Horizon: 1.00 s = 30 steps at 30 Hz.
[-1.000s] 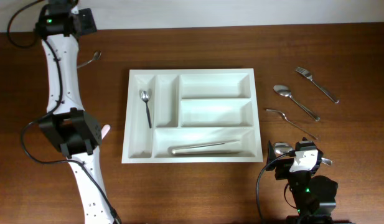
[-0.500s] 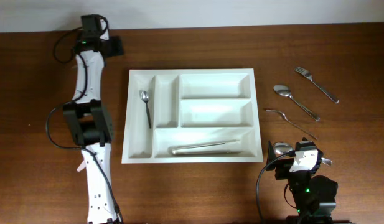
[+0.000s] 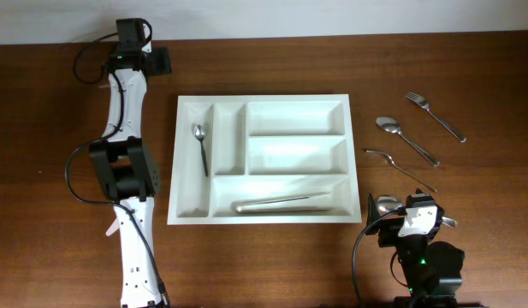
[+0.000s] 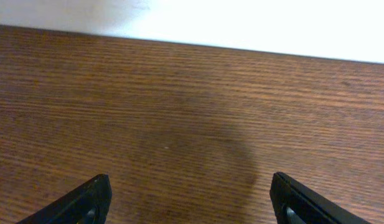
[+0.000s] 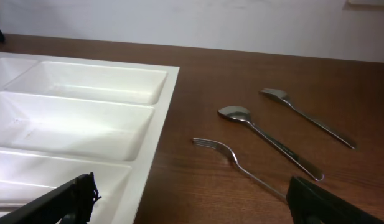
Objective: Pack container
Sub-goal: 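Move the left gripper up-left over the teaspoon near the tray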
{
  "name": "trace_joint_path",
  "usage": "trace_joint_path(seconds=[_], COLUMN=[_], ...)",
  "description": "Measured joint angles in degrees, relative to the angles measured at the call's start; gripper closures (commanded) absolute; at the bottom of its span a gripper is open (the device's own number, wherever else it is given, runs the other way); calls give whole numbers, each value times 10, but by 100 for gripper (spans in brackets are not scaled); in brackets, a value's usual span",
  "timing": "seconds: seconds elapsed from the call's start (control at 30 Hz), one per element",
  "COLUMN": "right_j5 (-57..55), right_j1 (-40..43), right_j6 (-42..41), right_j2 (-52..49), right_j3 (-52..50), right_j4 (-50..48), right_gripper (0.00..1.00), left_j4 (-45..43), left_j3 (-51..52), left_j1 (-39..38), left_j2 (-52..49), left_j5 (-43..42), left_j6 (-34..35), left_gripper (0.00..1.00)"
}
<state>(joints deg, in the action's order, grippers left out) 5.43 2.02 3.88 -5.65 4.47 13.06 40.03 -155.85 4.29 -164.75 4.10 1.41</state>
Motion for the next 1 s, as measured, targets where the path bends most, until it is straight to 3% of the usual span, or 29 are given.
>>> trace_joint_path(seconds=[0.17, 0.8, 1.0], right_j5=[0, 0, 0], right_j1=[0, 0, 0], right_j6=[0, 0, 0], right_j2=[0, 0, 0], right_j3=[0, 0, 0], right_j4=[0, 0, 0], right_gripper=[1, 1, 1], left_j4=[32, 126, 138], left_j3=[0, -12, -12], left_j1=[0, 0, -1], left_j2=[0, 11, 13], left_j5=[9, 72, 93], left_j6=[-3, -3, -3], left_gripper=[23, 23, 28])
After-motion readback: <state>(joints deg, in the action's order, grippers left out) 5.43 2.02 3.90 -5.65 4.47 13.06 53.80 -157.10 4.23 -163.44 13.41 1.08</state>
